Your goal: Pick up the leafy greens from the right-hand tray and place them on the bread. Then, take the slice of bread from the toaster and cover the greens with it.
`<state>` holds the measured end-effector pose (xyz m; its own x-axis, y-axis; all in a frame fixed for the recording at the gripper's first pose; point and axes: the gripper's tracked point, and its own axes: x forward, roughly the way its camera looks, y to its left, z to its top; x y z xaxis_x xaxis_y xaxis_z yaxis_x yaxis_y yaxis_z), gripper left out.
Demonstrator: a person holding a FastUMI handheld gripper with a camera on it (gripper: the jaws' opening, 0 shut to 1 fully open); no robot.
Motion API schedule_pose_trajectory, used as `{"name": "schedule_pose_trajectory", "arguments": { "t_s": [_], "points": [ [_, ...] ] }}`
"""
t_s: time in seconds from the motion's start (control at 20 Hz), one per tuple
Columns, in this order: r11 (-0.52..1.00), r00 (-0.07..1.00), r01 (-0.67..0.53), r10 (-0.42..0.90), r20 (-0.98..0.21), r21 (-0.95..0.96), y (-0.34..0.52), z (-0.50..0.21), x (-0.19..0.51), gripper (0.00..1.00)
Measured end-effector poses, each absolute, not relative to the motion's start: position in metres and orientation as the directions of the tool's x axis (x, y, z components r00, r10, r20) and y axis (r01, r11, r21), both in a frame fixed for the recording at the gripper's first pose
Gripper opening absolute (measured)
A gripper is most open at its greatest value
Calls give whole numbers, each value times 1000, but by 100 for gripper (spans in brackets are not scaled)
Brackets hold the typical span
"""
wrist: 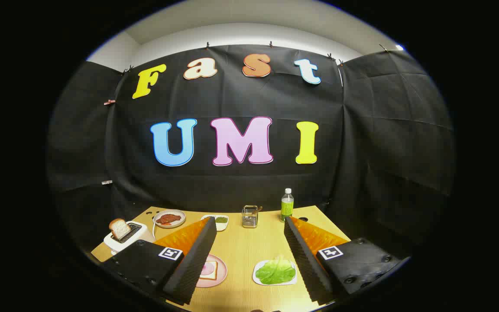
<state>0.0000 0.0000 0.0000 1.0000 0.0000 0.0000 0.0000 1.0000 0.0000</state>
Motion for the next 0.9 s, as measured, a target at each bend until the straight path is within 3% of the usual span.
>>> {"name": "schedule_pose_trajectory", "arguments": {
  "t_s": [0.9],
  "points": [
    [1000, 998, -14, 14, -68, 14, -14, -24, 40, 98]
  ]
}}
